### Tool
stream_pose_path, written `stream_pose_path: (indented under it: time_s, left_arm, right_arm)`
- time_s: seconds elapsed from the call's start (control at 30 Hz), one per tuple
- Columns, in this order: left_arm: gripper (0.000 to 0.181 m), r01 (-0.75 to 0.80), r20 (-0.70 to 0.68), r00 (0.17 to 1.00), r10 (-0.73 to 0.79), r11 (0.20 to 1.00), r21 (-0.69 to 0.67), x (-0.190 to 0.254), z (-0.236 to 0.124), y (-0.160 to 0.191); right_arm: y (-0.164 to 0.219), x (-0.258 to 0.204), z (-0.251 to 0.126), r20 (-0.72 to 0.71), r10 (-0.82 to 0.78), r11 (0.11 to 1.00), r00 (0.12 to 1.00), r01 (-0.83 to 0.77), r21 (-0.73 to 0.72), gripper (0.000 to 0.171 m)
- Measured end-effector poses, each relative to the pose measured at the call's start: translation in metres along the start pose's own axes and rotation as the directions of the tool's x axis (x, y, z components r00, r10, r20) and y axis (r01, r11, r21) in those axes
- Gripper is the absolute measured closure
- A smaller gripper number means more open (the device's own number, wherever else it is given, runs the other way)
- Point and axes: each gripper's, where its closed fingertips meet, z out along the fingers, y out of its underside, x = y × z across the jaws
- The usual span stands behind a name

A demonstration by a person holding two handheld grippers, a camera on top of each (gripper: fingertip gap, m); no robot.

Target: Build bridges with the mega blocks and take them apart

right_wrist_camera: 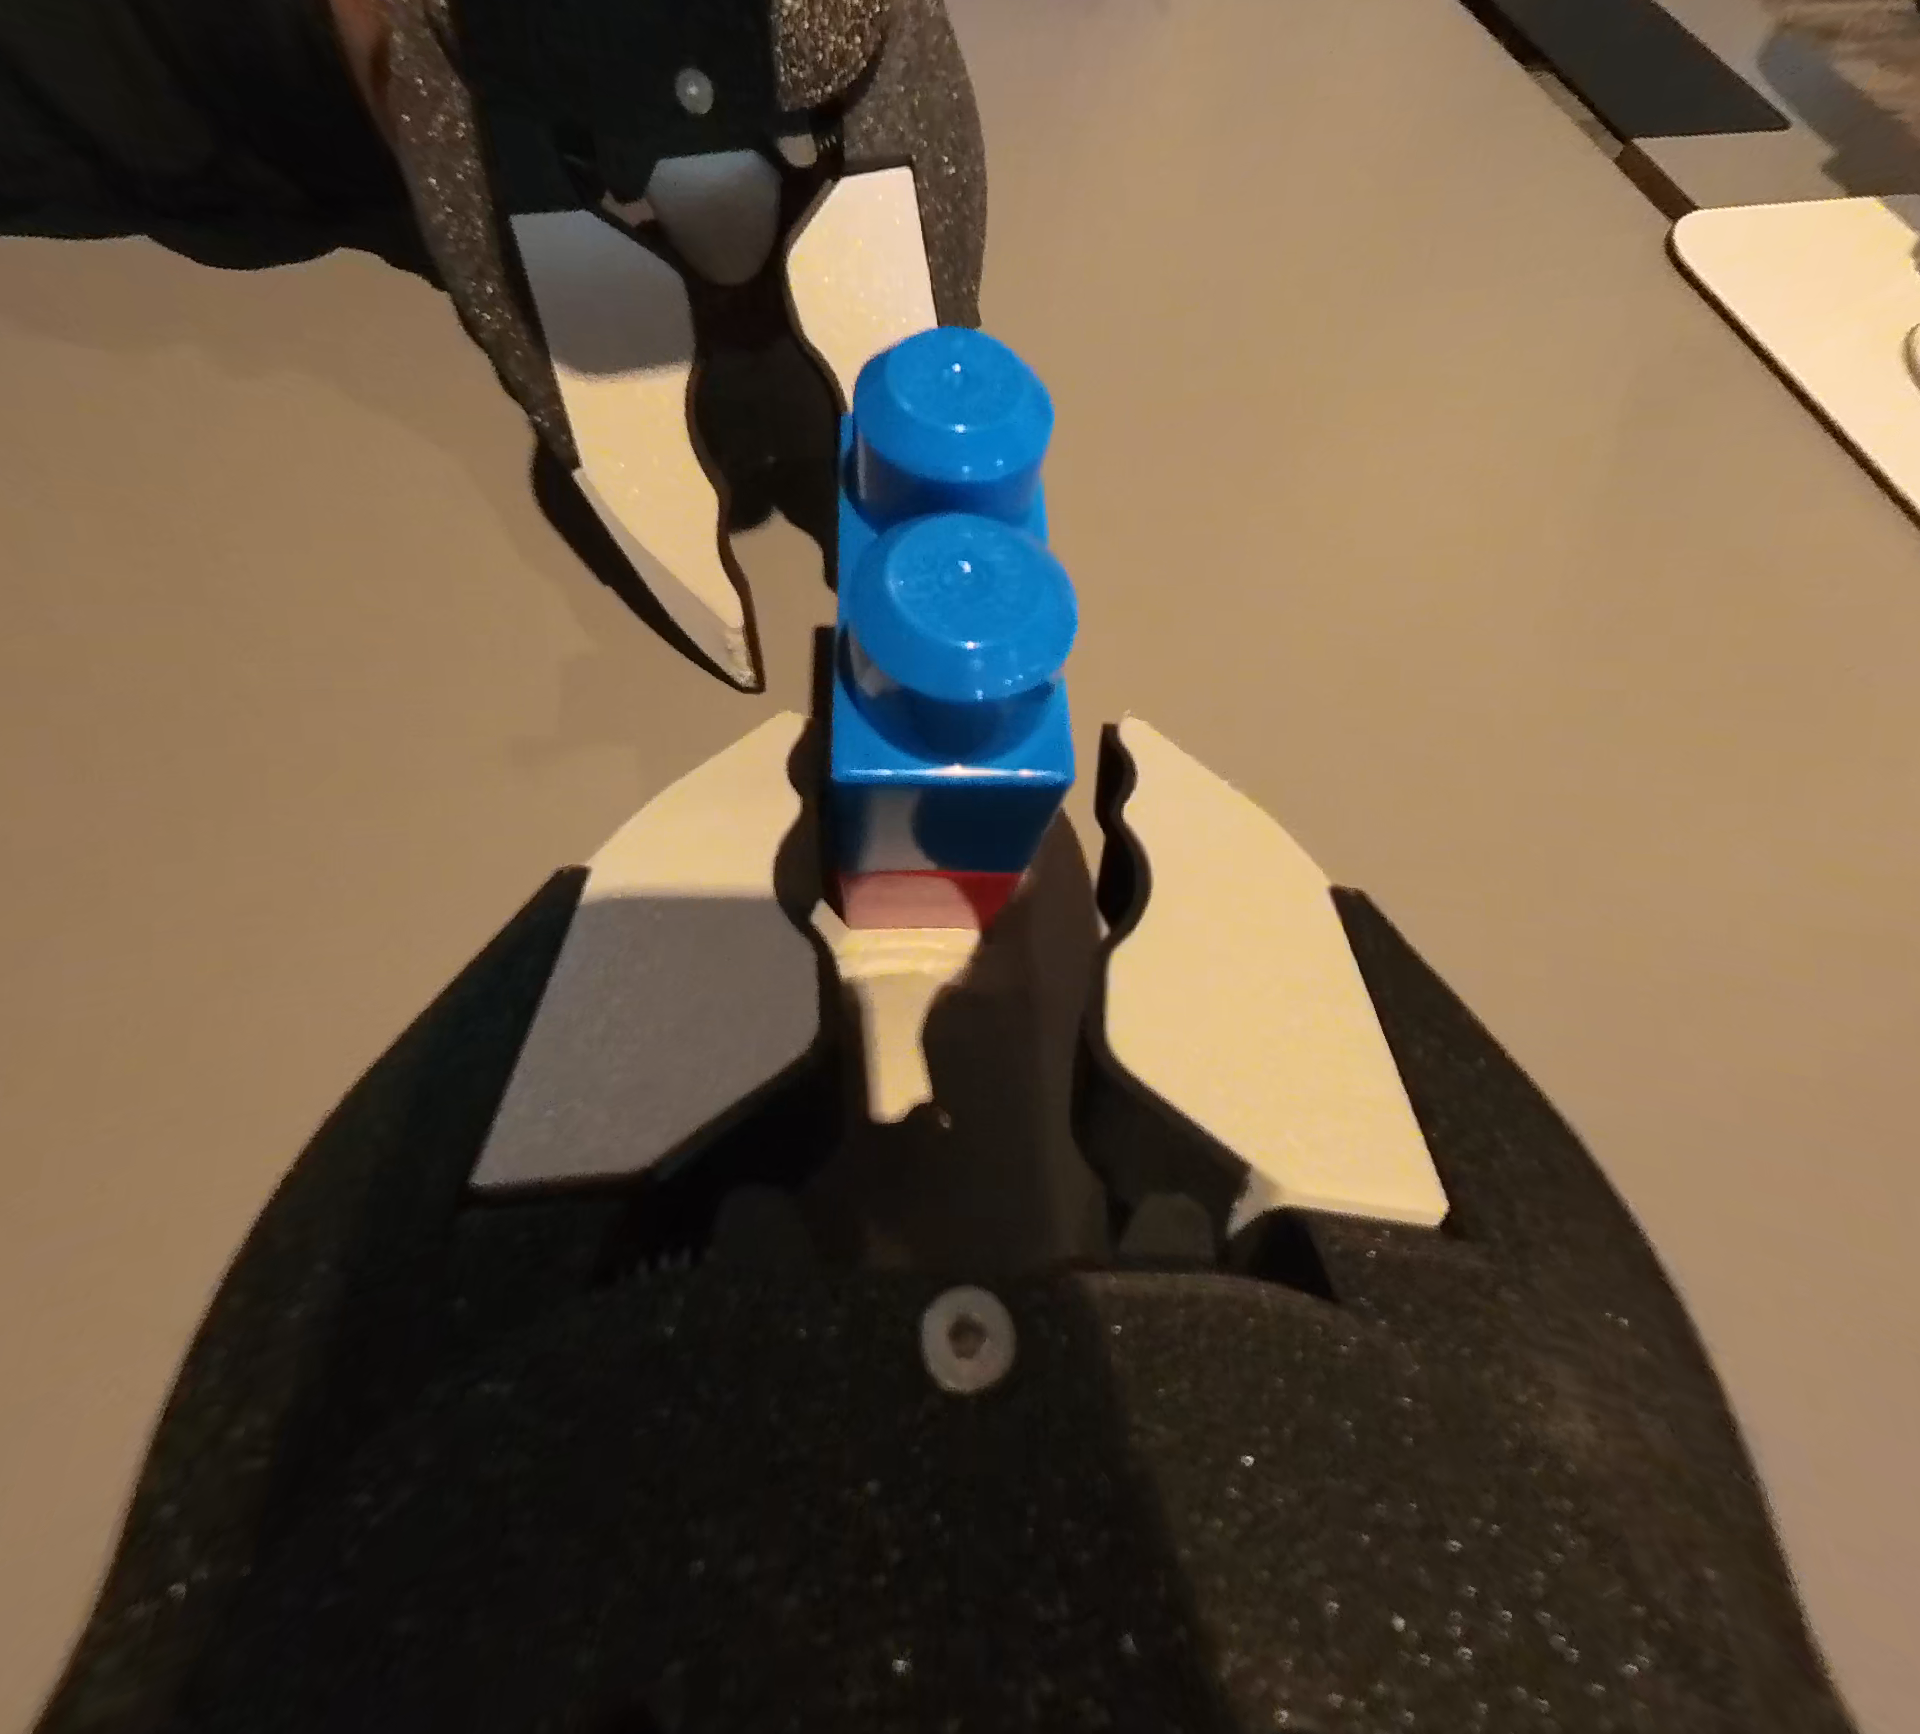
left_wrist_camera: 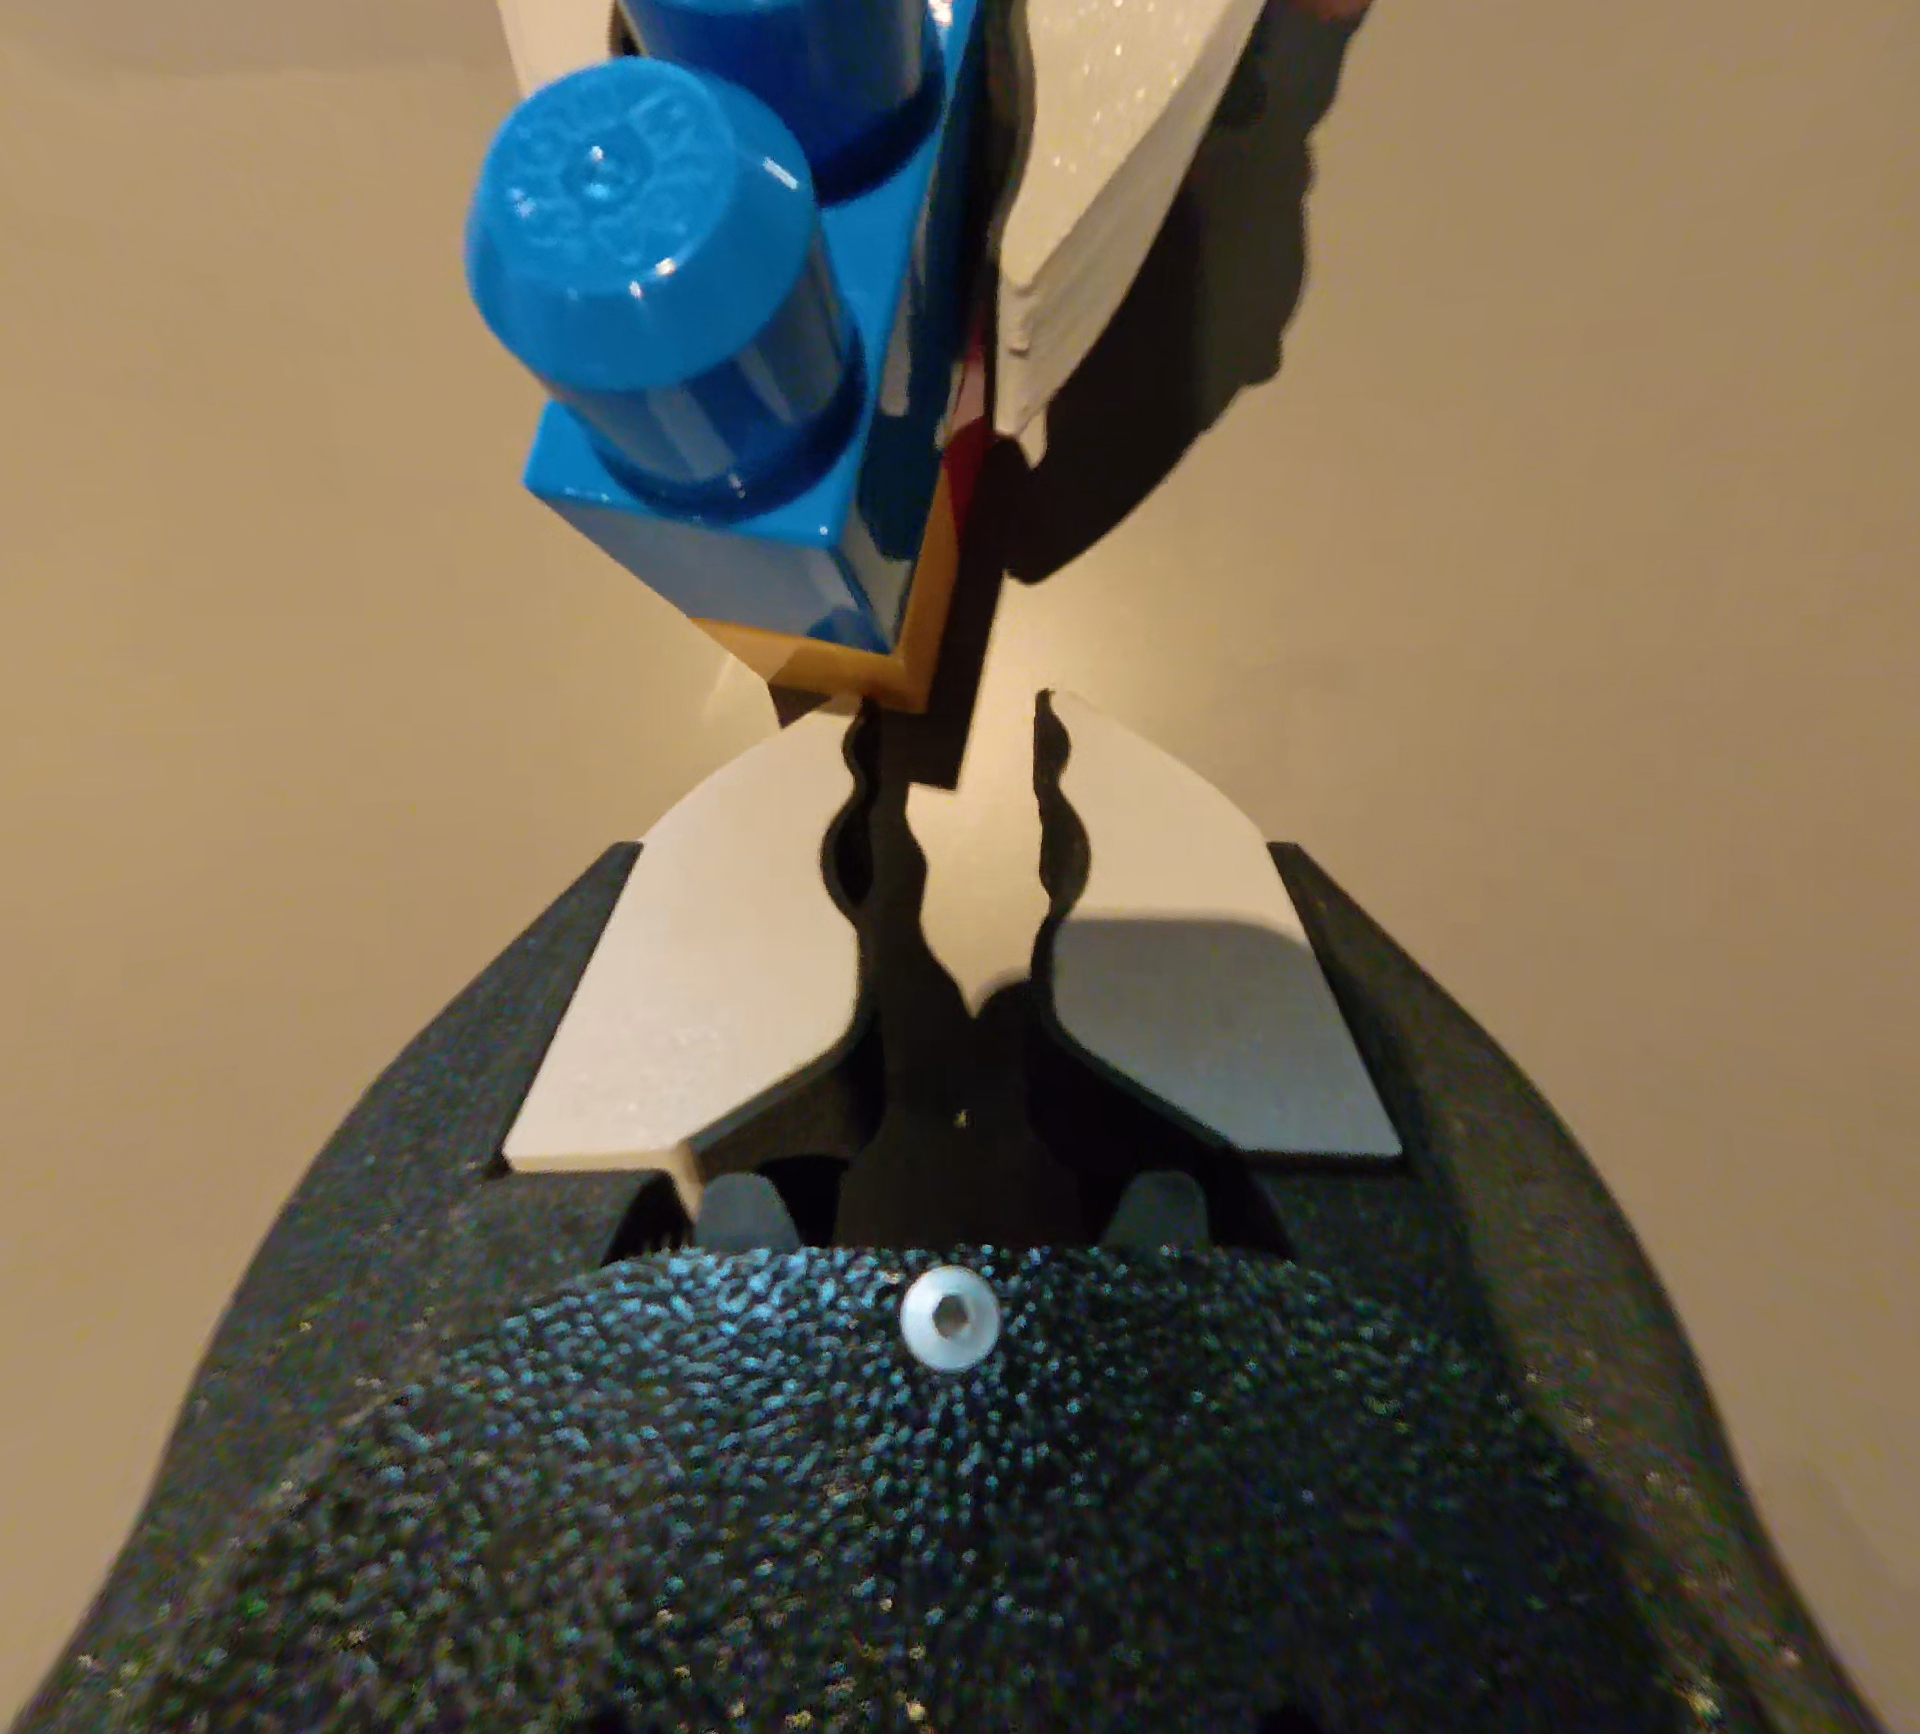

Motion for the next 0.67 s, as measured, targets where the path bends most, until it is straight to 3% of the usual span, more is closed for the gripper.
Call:
stream_pose_path:
  time_s: [0.13, 0.43, 0.67]
  left_arm:
    - [0.154, 0.004, 0.009, 1.0, -0.004, 1.0, -0.001, -0.002, 0.0, 0.0]
    - [0.154, 0.011, 0.014, 1.0, -0.011, 1.0, 0.0, -0.004, 0.0, 0.001]
    - [0.154, 0.028, 0.027, 0.999, -0.028, 1.0, 0.0, -0.007, -0.001, 0.002]
  right_arm:
    - [-0.003, -0.002, 0.003, 0.008, 0.034, 0.999, 0.999, -0.034, 0.023, 0.131]
    - [-0.007, 0.001, 0.0, -0.008, 0.036, 0.998, 0.999, -0.036, 0.043, 0.132]
    - [-0.041, 0.021, -0.031, -0.157, 0.024, 0.978, 0.987, 0.01, 0.21, 0.132]
